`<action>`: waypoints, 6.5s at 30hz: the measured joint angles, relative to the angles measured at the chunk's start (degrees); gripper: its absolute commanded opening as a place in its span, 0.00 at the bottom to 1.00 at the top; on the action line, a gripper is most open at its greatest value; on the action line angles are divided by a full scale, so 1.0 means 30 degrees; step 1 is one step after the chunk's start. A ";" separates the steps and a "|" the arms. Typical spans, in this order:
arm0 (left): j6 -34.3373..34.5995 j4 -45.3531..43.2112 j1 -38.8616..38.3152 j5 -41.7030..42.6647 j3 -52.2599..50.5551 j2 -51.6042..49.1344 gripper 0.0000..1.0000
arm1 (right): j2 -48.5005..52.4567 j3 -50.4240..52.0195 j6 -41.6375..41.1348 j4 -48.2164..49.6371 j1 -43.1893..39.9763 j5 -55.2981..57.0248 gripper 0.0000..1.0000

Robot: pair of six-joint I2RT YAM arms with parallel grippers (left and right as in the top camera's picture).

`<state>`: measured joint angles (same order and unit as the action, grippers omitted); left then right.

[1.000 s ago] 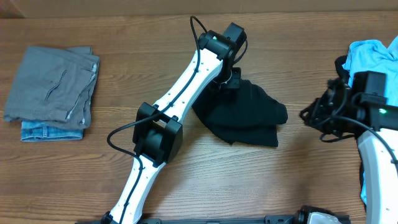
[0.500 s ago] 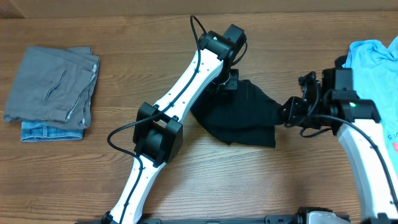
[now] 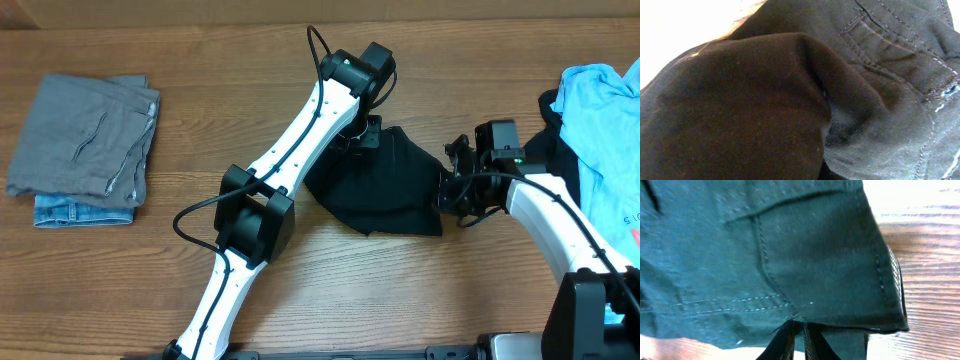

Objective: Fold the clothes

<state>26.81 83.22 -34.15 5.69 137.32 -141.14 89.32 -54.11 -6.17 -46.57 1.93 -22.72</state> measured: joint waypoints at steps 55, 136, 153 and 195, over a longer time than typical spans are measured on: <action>-0.2025 0.0648 0.0000 -0.0138 -0.0007 0.0000 0.04 | -0.4634 0.7890 -2.3467 0.8269 0.4714 -0.1508 1.00; -0.4014 0.1290 -0.0248 0.0124 0.0000 0.0000 0.04 | -0.3643 0.7919 -2.9900 1.0061 0.6011 0.6266 0.29; -0.4014 0.1195 0.0015 -0.0481 -0.0007 0.0000 0.04 | -0.7898 0.5945 -1.9300 0.9639 0.5982 0.6958 0.04; -0.4022 0.1195 0.0299 -0.0568 0.0000 0.0000 0.04 | -0.6528 0.4998 -1.8382 0.8794 0.4991 0.7555 0.24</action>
<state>14.74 86.80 -33.26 3.99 137.32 -141.14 69.73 -39.11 -61.32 -20.18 16.91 -0.05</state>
